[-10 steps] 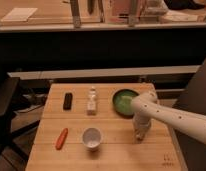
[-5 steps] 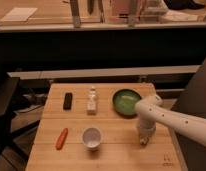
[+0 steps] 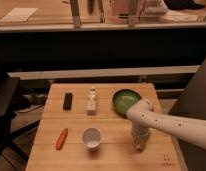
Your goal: Wipe the white sponge on the table
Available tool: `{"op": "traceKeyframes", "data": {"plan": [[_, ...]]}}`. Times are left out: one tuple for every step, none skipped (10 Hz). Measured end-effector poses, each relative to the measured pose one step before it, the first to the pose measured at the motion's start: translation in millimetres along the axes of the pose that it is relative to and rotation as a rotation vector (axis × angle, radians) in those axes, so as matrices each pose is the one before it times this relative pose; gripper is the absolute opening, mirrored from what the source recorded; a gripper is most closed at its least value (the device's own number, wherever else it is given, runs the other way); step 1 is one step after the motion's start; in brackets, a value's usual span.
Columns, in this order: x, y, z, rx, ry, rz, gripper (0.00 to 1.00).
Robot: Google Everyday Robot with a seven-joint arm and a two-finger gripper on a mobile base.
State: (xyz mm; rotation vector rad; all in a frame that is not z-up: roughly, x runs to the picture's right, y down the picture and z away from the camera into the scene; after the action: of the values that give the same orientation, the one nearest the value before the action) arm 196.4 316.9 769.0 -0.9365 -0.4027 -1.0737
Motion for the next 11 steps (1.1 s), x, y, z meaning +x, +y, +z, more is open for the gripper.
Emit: {"op": "traceKeyframes", "data": {"plan": [[-6.51,-8.55,0.06,-0.01437,0.0008,-0.02338,0.04],[-4.75,-10.41,-2.15,0.00046,-0.00061,-0.01893,0.04],[0.61,1.28,0.85,-0.00011,0.00062,0.00227,0.04],[0.47,0.24,-0.1,-0.00062,0.00166,-0.00066,0.04],[0.15,1.12,-0.17,-0.00381,0.00037,-0.00099,0.04],[0.12,0.44,-0.21,-0.00053,0.00022,0.00025,0.04],[0.21,-0.47,-0.35,-0.00135,0.00079,-0.00333,0.04],[1.93,-4.46,-2.31,-0.00474,0.00826,-0.02073,0.04],[2.04,-18.55,-7.78,0.01417,0.01306,-0.02823,0.04],[0.51,-13.36,-7.48,0.00643,0.01048,-0.01422,0.04],[0.8,-16.79,-9.83,0.01074,0.0122,-0.01089,0.04]]}}
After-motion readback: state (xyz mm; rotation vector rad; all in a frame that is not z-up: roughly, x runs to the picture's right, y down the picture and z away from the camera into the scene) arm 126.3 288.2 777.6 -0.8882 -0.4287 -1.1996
